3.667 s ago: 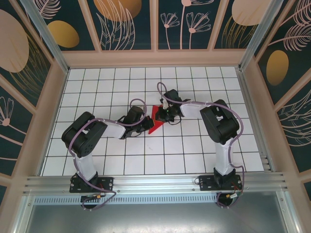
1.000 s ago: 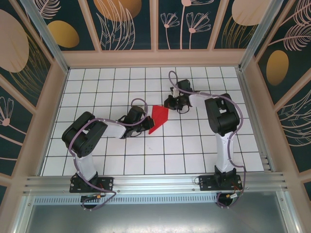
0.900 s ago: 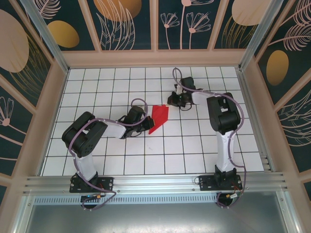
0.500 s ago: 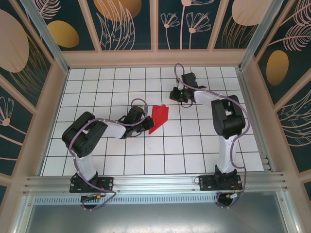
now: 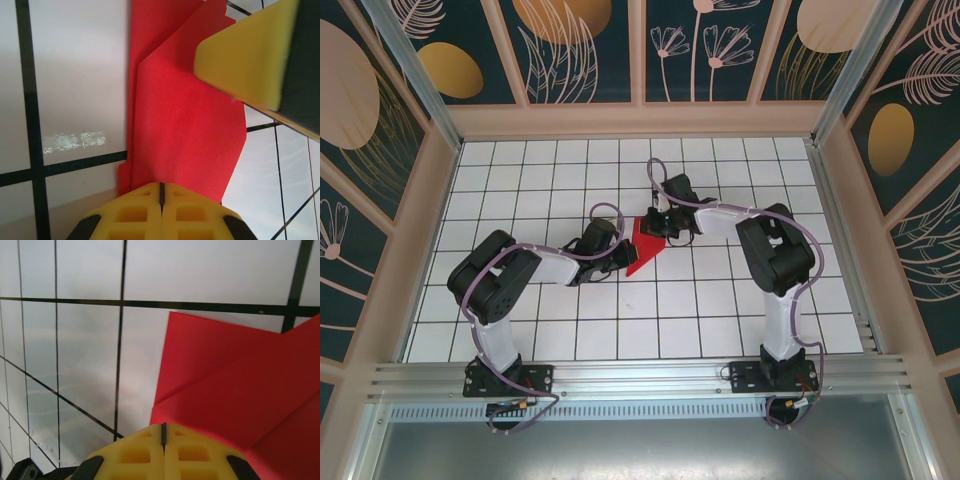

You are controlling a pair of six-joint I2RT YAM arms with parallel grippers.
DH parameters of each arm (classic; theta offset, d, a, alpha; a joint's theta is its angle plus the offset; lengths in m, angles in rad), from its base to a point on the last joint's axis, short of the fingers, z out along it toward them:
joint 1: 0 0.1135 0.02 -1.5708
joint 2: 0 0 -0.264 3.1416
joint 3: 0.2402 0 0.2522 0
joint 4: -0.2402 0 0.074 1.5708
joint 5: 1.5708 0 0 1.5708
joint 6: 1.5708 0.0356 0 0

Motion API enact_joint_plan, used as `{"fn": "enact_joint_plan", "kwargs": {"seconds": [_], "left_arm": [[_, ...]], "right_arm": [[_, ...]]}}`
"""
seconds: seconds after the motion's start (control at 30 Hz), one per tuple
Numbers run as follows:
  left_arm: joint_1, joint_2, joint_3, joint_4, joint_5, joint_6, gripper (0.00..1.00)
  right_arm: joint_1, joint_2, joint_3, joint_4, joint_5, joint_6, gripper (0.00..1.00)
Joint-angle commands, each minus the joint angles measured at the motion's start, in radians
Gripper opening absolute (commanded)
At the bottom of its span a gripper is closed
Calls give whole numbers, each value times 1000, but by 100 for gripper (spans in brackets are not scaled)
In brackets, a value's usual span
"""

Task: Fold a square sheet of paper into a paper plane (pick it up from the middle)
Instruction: Fourth fold the wing at the center of the table.

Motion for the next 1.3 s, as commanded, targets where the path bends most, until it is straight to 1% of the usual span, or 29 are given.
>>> {"fn": "enact_joint_plan", "kwargs": {"seconds": [0.0,0.2,0.43,0.53,0.87,1.1,1.27], "left_arm": [[1,16,-29,-155,-68,11,0],[2,-20,-14,-145,-49,4,2],[3,-91,22,-74,46,2,17],[5,-94,37,-65,74,4,19],[5,-12,109,-176,103,51,20],[4,11,115,-239,118,76,20],[4,12,100,-263,103,82,18]], "right_arm": [[-7,36,-19,28,-12,23,1],[-16,73,-51,31,-9,20,0],[-22,98,-70,7,7,-4,1],[-22,109,-71,1,11,-9,1],[-19,139,-67,-25,41,-36,0],[-19,150,-67,-32,64,-37,0],[-19,152,-66,-36,74,-37,1]]}}
